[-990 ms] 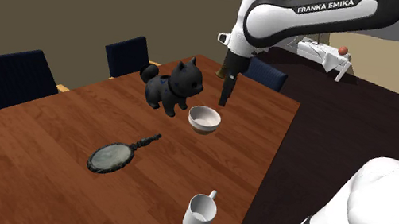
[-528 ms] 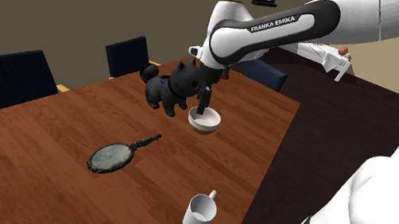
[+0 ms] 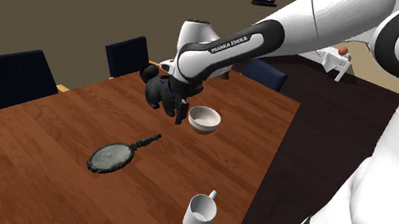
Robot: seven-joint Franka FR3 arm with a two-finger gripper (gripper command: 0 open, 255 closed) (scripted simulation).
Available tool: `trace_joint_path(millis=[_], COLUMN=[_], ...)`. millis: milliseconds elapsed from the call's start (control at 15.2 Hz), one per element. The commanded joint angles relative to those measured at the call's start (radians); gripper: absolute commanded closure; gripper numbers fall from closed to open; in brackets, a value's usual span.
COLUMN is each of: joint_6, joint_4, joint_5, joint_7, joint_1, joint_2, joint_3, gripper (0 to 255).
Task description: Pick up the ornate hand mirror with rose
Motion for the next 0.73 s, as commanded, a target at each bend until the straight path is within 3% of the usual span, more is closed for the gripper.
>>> trace_joint_path(millis=[0, 660], joint_6=[0.023, 0.09], joint_4=[0.052, 0.296], joint_5=[-0.014, -0.107], joint_7=[-0.038, -0.21], joint_1=[0.013, 0.086], joint_2=[0.073, 0.384], joint_3=[0.015, 0.075], gripper=[0, 0])
